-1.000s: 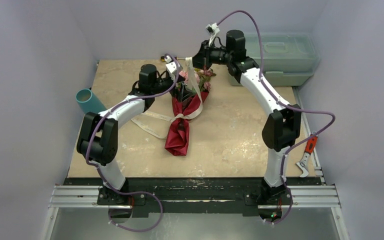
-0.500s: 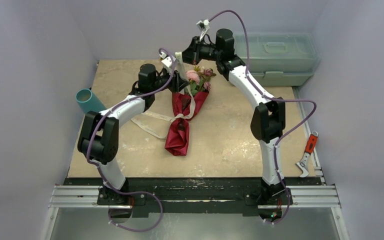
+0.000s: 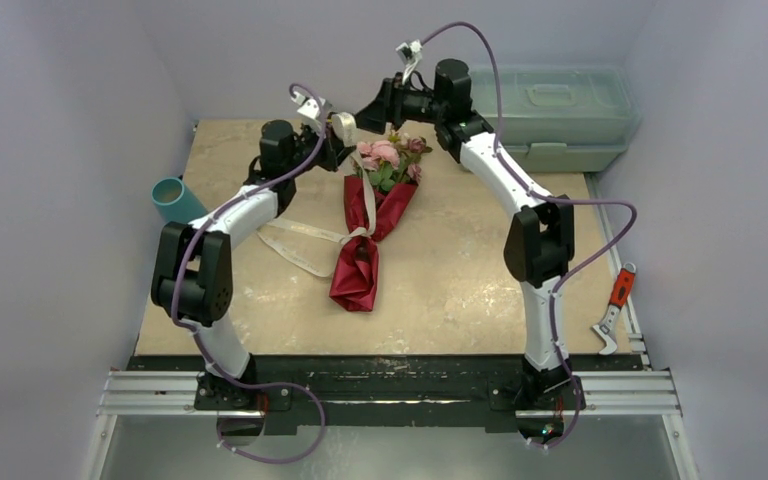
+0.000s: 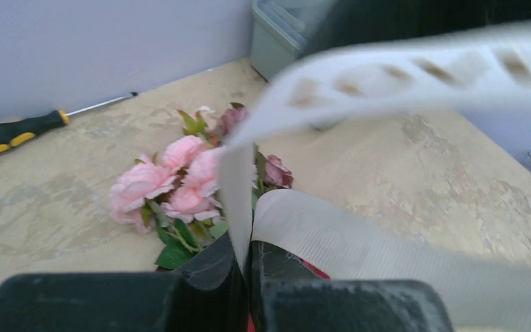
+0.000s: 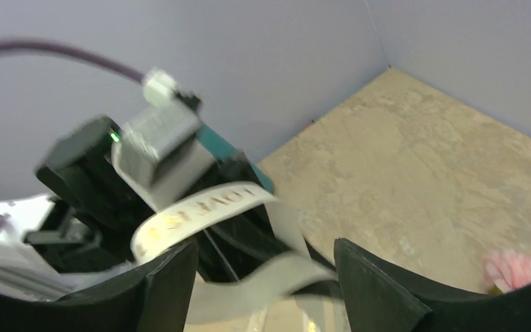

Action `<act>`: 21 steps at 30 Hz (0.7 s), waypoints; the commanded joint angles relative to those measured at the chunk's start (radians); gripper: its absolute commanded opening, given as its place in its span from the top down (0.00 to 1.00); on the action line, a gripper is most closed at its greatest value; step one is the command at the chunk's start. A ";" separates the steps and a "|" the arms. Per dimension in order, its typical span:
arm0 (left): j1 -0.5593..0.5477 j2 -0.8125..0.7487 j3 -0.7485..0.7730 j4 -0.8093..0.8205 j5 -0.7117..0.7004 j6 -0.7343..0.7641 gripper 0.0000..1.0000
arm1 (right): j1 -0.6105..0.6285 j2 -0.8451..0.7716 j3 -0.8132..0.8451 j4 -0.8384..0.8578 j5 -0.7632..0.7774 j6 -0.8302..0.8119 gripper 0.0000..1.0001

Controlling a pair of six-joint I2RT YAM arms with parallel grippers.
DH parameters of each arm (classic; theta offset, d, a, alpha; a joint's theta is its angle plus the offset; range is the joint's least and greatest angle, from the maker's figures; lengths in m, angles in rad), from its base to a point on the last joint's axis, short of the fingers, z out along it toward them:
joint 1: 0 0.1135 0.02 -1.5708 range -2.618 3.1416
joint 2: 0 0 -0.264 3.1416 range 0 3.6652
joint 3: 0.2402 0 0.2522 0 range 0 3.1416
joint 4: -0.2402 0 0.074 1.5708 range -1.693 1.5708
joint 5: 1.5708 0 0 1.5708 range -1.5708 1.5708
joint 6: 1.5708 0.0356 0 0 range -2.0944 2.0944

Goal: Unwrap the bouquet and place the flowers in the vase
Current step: Untie the ribbon from the wrapping paper.

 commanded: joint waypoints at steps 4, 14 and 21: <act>0.089 0.024 0.065 -0.027 -0.190 -0.086 1.00 | -0.050 -0.153 -0.224 -0.321 0.066 -0.311 0.19; 0.122 0.125 0.078 -0.093 -0.264 -0.132 1.00 | 0.003 -0.178 -0.405 -0.443 0.094 -0.515 0.39; 0.144 0.198 0.137 -0.274 -0.409 -0.097 1.00 | 0.029 -0.145 -0.401 -0.577 0.104 -0.725 0.71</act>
